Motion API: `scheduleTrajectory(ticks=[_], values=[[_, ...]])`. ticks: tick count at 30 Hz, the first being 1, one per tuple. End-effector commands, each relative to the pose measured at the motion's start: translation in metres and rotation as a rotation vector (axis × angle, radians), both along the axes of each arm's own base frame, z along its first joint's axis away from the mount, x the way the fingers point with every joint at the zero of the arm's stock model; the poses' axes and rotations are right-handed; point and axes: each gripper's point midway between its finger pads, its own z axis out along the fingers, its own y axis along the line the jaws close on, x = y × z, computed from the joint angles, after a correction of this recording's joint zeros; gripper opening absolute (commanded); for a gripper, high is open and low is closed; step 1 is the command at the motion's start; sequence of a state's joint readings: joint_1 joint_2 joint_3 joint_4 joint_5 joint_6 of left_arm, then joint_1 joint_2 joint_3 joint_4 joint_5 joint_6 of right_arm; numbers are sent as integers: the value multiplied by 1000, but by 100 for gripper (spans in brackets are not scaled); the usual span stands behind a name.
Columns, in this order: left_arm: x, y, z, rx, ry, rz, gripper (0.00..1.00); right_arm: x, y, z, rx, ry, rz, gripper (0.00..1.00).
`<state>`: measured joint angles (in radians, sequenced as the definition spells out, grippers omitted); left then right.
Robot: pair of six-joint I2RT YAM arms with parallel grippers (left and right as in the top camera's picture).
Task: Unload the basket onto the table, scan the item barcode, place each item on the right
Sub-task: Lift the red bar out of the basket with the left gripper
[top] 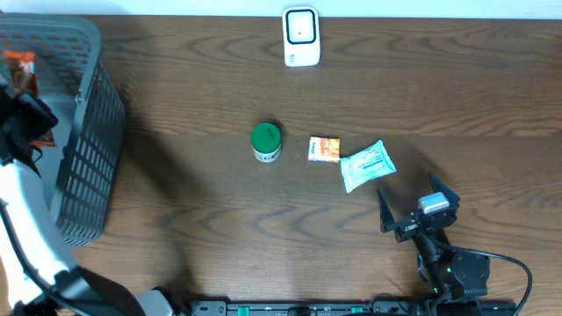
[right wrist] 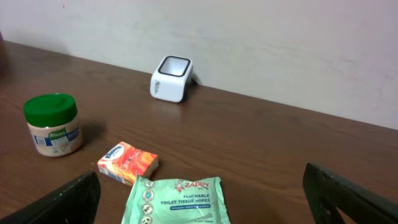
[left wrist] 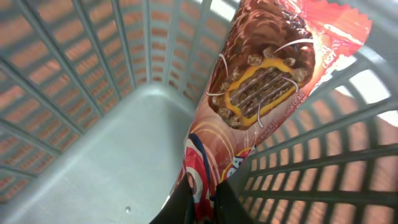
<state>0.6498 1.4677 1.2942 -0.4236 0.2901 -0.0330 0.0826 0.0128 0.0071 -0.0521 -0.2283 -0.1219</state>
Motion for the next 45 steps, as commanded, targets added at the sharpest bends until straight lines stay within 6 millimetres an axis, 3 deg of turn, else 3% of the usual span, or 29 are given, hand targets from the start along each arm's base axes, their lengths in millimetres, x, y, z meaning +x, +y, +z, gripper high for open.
scheduleTrajectory(ticks=[1,8,11,15,17,22,25,29,38,45], values=[[-6,-8,21,15,-50,-2,7,-1,2,-1,-7,1,8,99],[-15,-15,61,-30,-183,72,7,-1,2,-1,-7,2,8,99],[-13,-30,88,-77,-287,33,7,-1,2,-1,-7,2,8,99],[-7,-82,133,-137,-449,-234,7,-1,2,-1,-7,2,8,99],[-8,-108,146,-190,-490,-340,7,-1,2,-1,-7,2,8,99],[-10,-174,151,-300,-485,-580,7,-1,2,-1,-7,2,8,99],[-9,-218,136,-350,-418,-693,7,-1,2,-1,-7,2,8,99],[-7,-250,104,-334,-284,-706,7,-1,2,-1,-7,2,8,99],[-25,-282,1,-200,180,-558,7,-1,2,-1,-7,2,8,99],[-23,-299,-67,-97,408,-556,8,-1,2,-1,-7,2,8,99]])
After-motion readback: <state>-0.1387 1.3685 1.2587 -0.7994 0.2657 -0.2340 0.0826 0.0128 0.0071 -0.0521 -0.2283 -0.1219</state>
